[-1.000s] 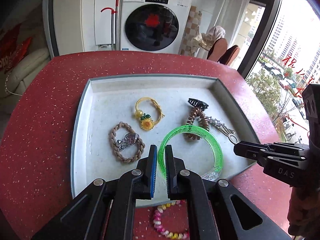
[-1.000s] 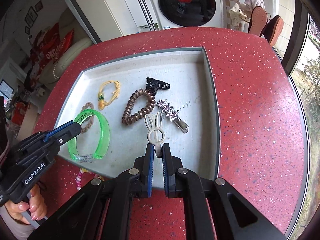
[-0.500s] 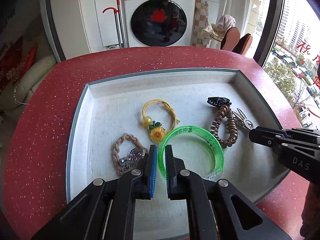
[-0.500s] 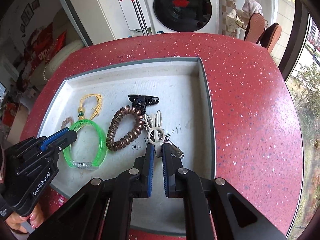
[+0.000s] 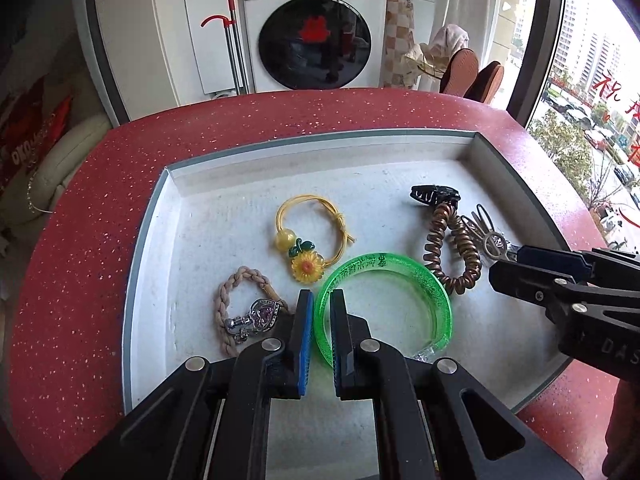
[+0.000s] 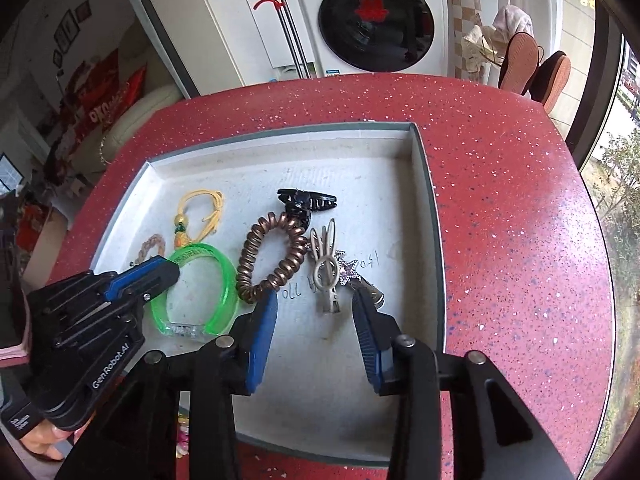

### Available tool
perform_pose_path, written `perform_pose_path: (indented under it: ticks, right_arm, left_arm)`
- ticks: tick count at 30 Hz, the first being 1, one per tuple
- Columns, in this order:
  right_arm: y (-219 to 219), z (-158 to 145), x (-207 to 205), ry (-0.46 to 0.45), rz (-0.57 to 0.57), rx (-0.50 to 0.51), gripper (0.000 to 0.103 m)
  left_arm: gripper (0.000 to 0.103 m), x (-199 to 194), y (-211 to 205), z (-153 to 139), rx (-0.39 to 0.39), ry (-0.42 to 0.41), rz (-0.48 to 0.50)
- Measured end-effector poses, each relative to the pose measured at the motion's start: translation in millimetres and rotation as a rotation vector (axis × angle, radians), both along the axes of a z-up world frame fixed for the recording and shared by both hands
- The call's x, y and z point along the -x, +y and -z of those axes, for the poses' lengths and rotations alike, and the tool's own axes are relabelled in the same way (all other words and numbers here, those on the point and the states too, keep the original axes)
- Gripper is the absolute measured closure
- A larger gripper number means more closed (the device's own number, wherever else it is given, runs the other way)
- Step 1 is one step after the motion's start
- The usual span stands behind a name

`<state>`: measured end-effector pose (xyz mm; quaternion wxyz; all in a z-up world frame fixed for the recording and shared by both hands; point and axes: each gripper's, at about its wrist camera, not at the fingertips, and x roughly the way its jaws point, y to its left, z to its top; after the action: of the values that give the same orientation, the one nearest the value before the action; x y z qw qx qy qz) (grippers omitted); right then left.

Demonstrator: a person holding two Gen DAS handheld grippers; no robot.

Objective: Organize jewelry
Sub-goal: 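Open the right tool to drop the bunny-ear clip while the left tool releases the bangle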

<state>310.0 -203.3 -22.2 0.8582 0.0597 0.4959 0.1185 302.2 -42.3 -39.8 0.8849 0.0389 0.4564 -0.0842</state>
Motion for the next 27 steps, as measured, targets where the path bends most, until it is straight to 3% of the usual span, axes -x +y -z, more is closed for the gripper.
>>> perform_pose_path:
  ticks: [5,23,24,25,26,27]
  right_arm:
    - [-3.8,-15.0,9.5,-0.038,0.016,-0.046,0.052]
    - [-19.6,-35.3,44.5,-0.085,0.075,-0.100,0.050]
    - [-19.1,-35.8,47.5,-0.086,0.073,-0.099,0.050]
    - [-18.2,-36.0,49.6,-0.087,0.071,-0.096,0.050]
    - [-16.9,-36.3,51.9,-0.088,0.069,-0.092,0.049]
    - [-15.7,-36.3,54.2,-0.088,0.067,-0.089,0.045]
  left_arm:
    - [0.077,3.2,0.3,-4.8,0.009,-0.015,0.008]
    - [0.076,18.6,11.3,-30.8,0.026,-0.089,-0.021]
    - [0.072,20.8,12.1,-33.5,0.026,-0.094,-0.020]
    - [0.029,22.7,13.1,-36.1,0.027,-0.098,-0.016]
    - [0.000,26.0,14.7,-39.4,0.026,-0.105,-0.022]
    - [0.000,30.8,16.8,-43.5,0.021,-0.141,-0.042]
